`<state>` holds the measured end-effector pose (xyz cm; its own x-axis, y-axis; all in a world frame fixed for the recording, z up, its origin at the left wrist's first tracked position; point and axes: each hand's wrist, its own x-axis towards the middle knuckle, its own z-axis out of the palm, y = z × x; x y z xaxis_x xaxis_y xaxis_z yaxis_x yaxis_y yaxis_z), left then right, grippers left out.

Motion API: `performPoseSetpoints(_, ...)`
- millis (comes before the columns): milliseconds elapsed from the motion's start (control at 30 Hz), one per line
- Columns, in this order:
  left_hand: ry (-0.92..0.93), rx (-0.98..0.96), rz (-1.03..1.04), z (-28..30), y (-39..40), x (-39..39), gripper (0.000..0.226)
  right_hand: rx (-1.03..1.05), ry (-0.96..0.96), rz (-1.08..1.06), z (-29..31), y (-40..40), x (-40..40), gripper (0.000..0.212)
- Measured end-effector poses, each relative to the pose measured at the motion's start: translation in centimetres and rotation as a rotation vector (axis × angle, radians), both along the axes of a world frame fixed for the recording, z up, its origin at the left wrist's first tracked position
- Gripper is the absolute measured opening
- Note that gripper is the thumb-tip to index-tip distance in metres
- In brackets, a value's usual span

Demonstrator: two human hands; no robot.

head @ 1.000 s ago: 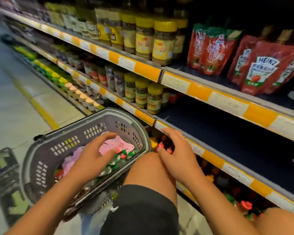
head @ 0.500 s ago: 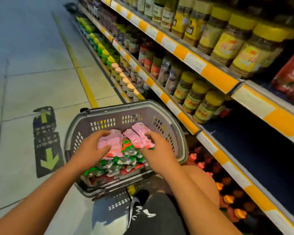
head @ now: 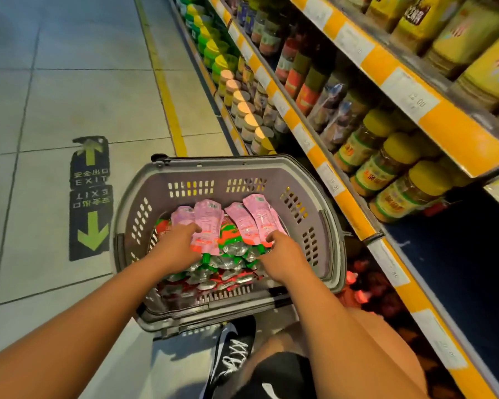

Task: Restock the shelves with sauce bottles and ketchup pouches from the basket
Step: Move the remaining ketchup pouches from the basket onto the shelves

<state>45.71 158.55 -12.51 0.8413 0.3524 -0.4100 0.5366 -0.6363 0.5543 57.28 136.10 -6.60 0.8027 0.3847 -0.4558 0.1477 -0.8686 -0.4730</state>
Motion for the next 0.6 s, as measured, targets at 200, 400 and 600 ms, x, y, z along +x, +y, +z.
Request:
performPoseSetpoints(200,0.110,0.179,-0.158,-2.5,-0.9,1.9,0.085,-0.106,-0.006,-0.025,-2.6,0.4,2.7,0.037)
performPoseSetpoints(400,0.210,0.291,-0.174,-4.0,-2.5,2.8,0.098,-0.182,0.024,-0.044,-5.1,1.3,5.2,0.038)
performPoseSetpoints(600,0.177,0.356,-0.173,-4.7,-2.7,2.9,0.104,-0.214,0.095,-0.042,-7.1,2.2,6.8,0.047)
